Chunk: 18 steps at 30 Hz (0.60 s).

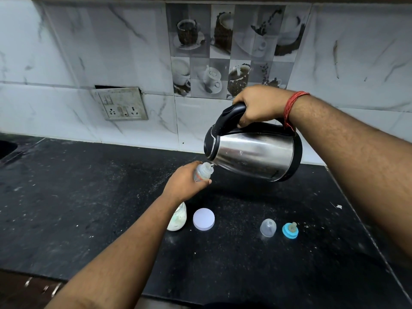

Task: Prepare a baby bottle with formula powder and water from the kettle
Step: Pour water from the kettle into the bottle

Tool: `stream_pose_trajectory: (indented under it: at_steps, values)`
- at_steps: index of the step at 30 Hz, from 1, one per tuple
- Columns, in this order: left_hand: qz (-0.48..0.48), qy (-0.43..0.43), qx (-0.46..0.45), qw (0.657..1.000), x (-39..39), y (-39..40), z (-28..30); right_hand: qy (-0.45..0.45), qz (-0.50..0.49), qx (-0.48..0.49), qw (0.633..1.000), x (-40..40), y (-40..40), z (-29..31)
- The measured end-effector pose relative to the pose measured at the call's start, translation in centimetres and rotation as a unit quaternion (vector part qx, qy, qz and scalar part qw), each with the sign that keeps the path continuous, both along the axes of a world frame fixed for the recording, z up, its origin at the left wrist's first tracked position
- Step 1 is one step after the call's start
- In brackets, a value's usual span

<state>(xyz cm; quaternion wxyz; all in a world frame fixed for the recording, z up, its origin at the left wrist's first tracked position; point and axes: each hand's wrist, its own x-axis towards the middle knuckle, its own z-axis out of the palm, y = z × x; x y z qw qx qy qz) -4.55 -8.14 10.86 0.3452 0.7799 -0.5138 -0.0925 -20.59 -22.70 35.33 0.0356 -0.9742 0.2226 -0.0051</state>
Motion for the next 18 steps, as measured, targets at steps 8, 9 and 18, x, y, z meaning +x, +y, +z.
stream_pose_trajectory:
  at_steps: [8,9,18]
  values:
    - [0.002,0.011,0.004,1.000,-0.16,-0.35,-0.12,0.016,0.010,-0.033,0.999,0.24,0.13,0.61]
    - [0.002,0.010,0.005,1.000,-0.22,-0.41,-0.13,0.016,0.011,-0.033,0.999,0.20,0.13,0.67]
    - [-0.004,0.017,-0.007,1.000,-0.28,-0.71,-0.31,0.018,0.014,-0.031,0.999,0.15,-0.34,0.70]
